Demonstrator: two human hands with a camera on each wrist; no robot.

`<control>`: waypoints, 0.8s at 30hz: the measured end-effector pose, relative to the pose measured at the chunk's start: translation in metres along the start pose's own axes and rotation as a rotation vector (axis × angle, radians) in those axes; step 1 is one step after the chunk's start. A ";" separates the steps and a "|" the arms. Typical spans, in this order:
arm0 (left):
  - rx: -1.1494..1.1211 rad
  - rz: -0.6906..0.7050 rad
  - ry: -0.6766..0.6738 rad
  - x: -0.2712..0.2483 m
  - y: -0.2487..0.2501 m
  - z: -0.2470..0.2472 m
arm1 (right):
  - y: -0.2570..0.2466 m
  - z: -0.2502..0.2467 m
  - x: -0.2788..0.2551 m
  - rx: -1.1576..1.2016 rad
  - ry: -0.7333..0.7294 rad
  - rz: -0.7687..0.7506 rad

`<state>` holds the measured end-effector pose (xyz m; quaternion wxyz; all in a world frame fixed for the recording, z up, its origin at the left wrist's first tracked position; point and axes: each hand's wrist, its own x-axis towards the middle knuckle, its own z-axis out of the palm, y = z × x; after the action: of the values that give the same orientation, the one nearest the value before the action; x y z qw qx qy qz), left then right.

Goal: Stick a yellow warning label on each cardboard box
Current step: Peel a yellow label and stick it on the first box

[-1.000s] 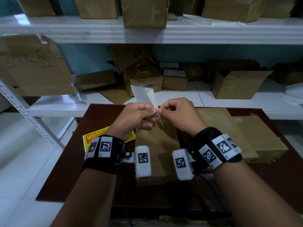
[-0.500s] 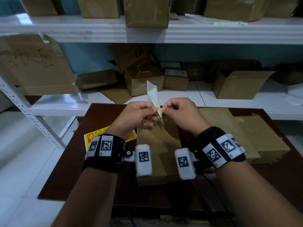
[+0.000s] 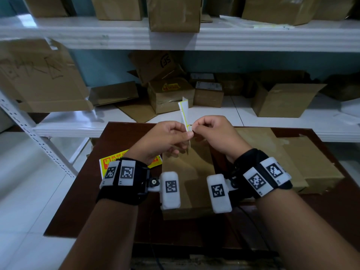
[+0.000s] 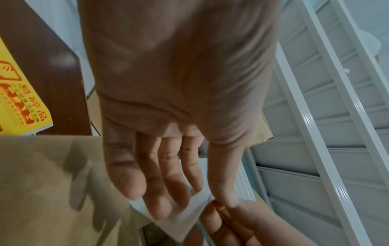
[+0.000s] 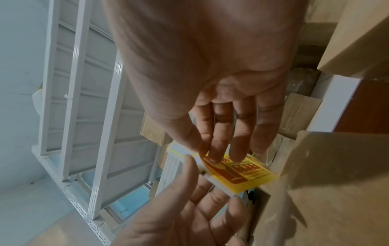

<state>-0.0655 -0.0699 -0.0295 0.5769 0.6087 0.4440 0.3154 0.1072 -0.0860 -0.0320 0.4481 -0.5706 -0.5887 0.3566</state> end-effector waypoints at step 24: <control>0.010 0.019 0.068 0.005 -0.004 -0.005 | 0.003 0.004 -0.005 0.032 -0.083 -0.020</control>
<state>-0.0687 -0.0640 -0.0339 0.5555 0.6046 0.4591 0.3391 0.1038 -0.0907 -0.0368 0.4360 -0.5422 -0.6065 0.3848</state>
